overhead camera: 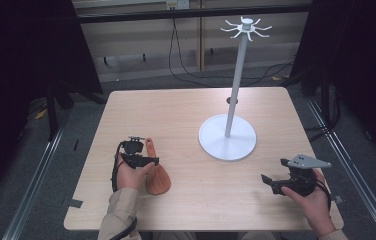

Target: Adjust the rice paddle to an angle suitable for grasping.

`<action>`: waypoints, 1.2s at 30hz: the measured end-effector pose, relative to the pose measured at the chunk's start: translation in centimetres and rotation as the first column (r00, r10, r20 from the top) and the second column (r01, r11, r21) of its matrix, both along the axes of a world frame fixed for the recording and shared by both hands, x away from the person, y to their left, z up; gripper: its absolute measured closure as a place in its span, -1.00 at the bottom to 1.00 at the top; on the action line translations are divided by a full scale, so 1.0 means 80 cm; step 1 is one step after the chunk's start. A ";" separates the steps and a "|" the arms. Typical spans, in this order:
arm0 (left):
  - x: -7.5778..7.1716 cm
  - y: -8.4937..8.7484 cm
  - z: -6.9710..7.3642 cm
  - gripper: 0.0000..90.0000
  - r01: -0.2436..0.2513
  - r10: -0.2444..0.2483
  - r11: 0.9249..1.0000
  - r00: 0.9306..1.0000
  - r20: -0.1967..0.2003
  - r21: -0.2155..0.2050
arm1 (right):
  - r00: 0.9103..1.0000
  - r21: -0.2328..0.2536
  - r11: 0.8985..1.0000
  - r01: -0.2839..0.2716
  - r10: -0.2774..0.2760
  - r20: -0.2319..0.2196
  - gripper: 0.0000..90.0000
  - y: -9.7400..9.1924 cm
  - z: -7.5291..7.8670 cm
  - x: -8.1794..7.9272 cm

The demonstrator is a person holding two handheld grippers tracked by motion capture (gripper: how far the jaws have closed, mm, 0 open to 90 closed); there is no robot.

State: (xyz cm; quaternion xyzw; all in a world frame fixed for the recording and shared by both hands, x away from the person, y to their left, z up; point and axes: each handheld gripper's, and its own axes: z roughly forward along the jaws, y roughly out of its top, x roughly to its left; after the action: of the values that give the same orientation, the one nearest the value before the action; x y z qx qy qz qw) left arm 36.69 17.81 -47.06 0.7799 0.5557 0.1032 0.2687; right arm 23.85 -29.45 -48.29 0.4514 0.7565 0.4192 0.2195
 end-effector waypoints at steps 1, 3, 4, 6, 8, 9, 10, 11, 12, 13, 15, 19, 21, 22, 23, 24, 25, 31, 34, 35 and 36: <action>0.000 0.000 0.000 -0.28 0.000 0.000 1.000 1.000 0.000 0.000 | 1.000 0.000 1.000 0.000 0.000 0.000 -0.87 0.000 0.000 0.000; 0.007 -0.004 0.000 -0.27 -0.004 0.005 1.000 1.000 -0.011 0.026 | 1.000 0.000 1.000 0.000 0.000 0.000 -0.87 0.001 0.001 0.000; 0.014 -0.006 -0.003 -0.25 -0.012 0.013 0.999 1.000 -0.027 0.036 | 1.000 0.000 1.000 -0.002 0.002 0.001 -0.87 0.002 0.001 0.000; 0.016 -0.008 -0.004 -0.24 -0.019 0.020 0.999 0.999 -0.029 0.042 | 1.000 0.001 1.000 -0.002 0.002 0.000 -0.87 0.002 0.000 0.000; 0.021 -0.010 -0.005 -0.23 -0.026 0.027 0.999 0.999 -0.036 0.043 | 1.000 0.002 1.000 -0.002 0.002 0.000 -0.87 0.002 0.000 0.000; 0.024 -0.012 -0.006 -0.23 -0.021 0.023 0.999 0.999 -0.033 0.048 | 1.000 0.002 1.000 -0.001 0.001 -0.001 -0.87 0.002 0.000 0.000; 0.026 -0.014 -0.005 -0.21 -0.024 0.026 0.998 0.999 -0.035 0.051 | 1.000 0.006 1.000 -0.001 0.001 0.000 -0.87 0.001 0.000 0.000; 0.028 -0.015 -0.005 -0.21 -0.025 0.027 0.998 0.999 -0.031 0.053 | 1.000 0.006 1.000 -0.001 0.001 0.000 -0.87 0.001 0.000 0.000; 0.033 -0.017 -0.005 -0.20 -0.027 0.029 0.998 0.999 -0.041 0.060 | 1.000 0.010 1.000 0.002 -0.002 0.002 -0.87 0.000 0.000 0.001; 0.033 -0.017 -0.005 -0.20 -0.027 0.029 0.998 0.999 -0.041 0.060 | 1.000 0.010 1.000 0.002 -0.002 0.002 -0.87 0.000 0.000 0.001; 0.038 -0.019 -0.006 -0.20 -0.040 0.042 0.997 0.998 -0.035 0.065 | 1.000 0.009 1.000 0.003 -0.003 -0.001 -0.87 -0.001 0.000 0.001; 0.048 -0.022 -0.010 -0.16 -0.058 0.062 0.995 0.997 -0.044 0.082 | 1.000 0.009 1.000 -0.003 0.003 -0.003 -0.87 0.000 -0.001 0.001; 0.050 -0.023 -0.011 -0.14 -0.061 0.064 0.995 0.997 -0.046 0.074 | 1.000 0.015 1.000 -0.004 0.004 -0.010 -0.87 0.002 -0.002 0.001; 0.052 -0.024 -0.014 -0.12 -0.063 0.067 0.994 0.997 -0.045 0.086 | 1.000 0.013 1.000 -0.004 0.004 -0.009 -0.87 0.002 -0.002 0.001; 0.053 -0.025 -0.014 -0.08 -0.071 0.075 0.993 0.996 -0.047 0.092 | 1.000 0.012 1.000 -0.008 0.008 -0.007 -0.87 0.002 -0.002 0.001; 0.054 -0.026 -0.013 -0.02 -0.078 0.083 0.992 0.995 -0.053 0.099 | 1.000 0.014 1.000 -0.008 0.008 -0.006 -0.87 0.002 -0.002 0.001; 0.054 -0.026 -0.013 0.04 -0.078 0.083 0.992 0.995 -0.053 0.099 | 1.000 0.014 1.000 -0.008 0.008 -0.006 -0.87 0.002 -0.002 0.001; 0.058 -0.030 -0.009 0.27 -0.068 0.081 0.986 0.994 -0.079 0.153 | 1.000 0.014 1.000 -0.005 0.005 -0.006 -0.87 0.002 -0.002 0.002; 0.060 -0.035 -0.007 0.46 -0.046 0.064 0.985 0.992 -0.105 0.165 | 1.000 0.007 1.000 -0.013 0.013 -0.008 -0.87 0.003 -0.002 0.002; 0.060 -0.035 -0.007 0.46 -0.046 0.064 0.985 0.992 -0.105 0.165 | 1.000 0.008 1.000 -0.010 0.010 -0.010 -0.87 0.003 -0.002 0.001; 0.061 -0.036 -0.006 0.47 -0.049 0.069 0.985 0.990 -0.121 0.165 | 1.000 0.007 1.000 -0.012 0.012 -0.006 -0.87 0.004 -0.002 0.001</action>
State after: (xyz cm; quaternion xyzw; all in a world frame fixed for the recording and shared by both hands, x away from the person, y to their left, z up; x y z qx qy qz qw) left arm 41.55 14.93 -47.50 0.7873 0.5843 0.1066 0.1657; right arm 23.96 -29.15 -48.47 0.4488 0.7585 0.4217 0.2133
